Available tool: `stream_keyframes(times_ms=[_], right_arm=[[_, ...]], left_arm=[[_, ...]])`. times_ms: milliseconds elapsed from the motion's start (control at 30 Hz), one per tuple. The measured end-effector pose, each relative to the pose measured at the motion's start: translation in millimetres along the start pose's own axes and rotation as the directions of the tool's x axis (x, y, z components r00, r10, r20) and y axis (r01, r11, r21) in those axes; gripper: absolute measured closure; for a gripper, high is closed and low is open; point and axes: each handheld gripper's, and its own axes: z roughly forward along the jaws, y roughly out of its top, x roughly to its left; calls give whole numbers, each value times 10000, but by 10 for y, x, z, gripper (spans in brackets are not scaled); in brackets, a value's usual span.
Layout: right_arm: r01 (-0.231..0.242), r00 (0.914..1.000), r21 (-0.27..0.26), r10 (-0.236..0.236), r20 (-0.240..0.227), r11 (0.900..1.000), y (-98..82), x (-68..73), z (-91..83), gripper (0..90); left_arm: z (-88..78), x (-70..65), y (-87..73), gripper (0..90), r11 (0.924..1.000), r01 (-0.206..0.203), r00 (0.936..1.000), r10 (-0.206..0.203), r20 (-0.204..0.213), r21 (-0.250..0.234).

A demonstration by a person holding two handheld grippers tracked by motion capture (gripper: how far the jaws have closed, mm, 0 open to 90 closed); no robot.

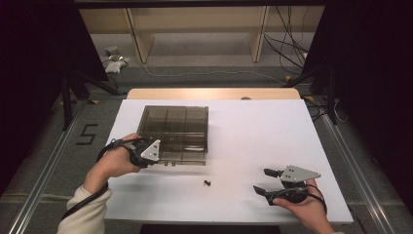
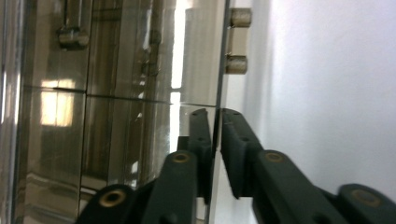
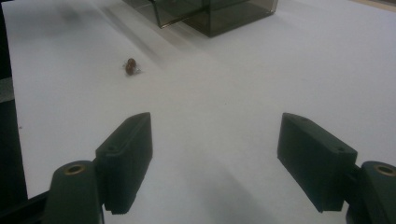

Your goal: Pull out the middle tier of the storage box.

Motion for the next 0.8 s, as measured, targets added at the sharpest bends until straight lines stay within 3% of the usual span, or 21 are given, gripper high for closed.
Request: stream_keyframes(times_ms=[100,200,500,800], right_arm=[[-6,10000,17,6,5,10000,2,3,-1,275],[23,10000,39,-23,-10,10000,-1,4,6,274],[3,10000,30,-3,6,10000,0,2,2,275],[16,10000,29,-16,17,10000,-1,-3,3,275]], left_arm=[[44,7,6,713,10000,93,9999,-92,-104,17],[56,22,6,702,10000,21,10000,-21,-61,25],[110,29,6,812,9998,-184,9990,180,411,82],[101,8,12,837,9993,-372,9968,371,707,2]])
